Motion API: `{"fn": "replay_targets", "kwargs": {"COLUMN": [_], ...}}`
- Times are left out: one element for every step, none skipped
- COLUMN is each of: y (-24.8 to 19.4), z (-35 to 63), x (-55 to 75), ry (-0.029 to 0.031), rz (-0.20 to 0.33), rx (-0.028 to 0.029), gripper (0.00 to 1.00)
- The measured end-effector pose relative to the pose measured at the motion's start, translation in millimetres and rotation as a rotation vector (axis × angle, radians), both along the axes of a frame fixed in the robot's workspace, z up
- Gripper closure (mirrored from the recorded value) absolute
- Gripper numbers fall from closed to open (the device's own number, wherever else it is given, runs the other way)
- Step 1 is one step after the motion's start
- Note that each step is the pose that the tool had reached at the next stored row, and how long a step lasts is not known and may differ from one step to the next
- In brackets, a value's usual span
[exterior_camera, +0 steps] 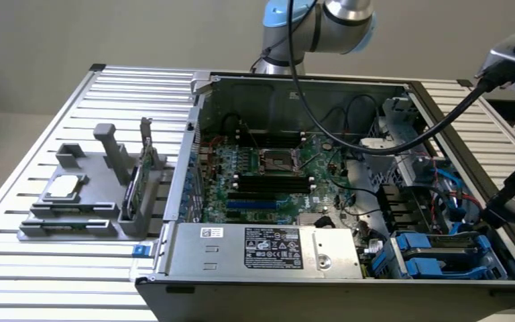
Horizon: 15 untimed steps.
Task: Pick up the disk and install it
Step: 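Insert the first disk wire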
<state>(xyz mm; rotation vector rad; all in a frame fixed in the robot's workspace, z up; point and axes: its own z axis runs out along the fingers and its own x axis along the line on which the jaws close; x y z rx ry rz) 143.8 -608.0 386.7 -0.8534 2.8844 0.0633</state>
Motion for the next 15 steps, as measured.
{"fn": "replay_targets", "kwargs": {"y": [0.0,0.0,0.0,0.0,0.0,0.0,0.0,0.0,0.0,0.0,0.0,0.0,0.0,0.0,0.0], "z": [0.0,0.0,-0.1,0.0,0.0,0.0,0.0,0.0,0.0,0.0,0.0,0.0,0.0,0.0,-0.1], "x": [0.0,0.0,0.0,0.0,0.0,0.0,0.0,0.0,0.0,0.0,0.0,0.0,0.0,0.0,0.0], "ry": [0.0003,0.0006,0.0010,0.0014,0.0017,0.0020,0.0023,0.0025,0.0028,0.0030,0.0033,0.0035,0.0038,0.0041,0.0044], "rz": [-0.015,-0.031,-0.046,-0.063,-0.078,-0.094,-0.109,-0.125,-0.141,-0.157,-0.174,-0.190,-0.206,-0.222,-0.238], "rx": [0.0000,0.0001,0.0001,0.0000,0.0000,0.0000,0.0000,0.0001,0.0001,0.0000,0.0000,0.0001,0.0001,0.0001,0.0001], "gripper": [0.89,0.89,0.89,0.89,0.89,0.89,0.89,0.89,0.89,0.89,0.89,0.89,0.89,0.89,0.89]}}
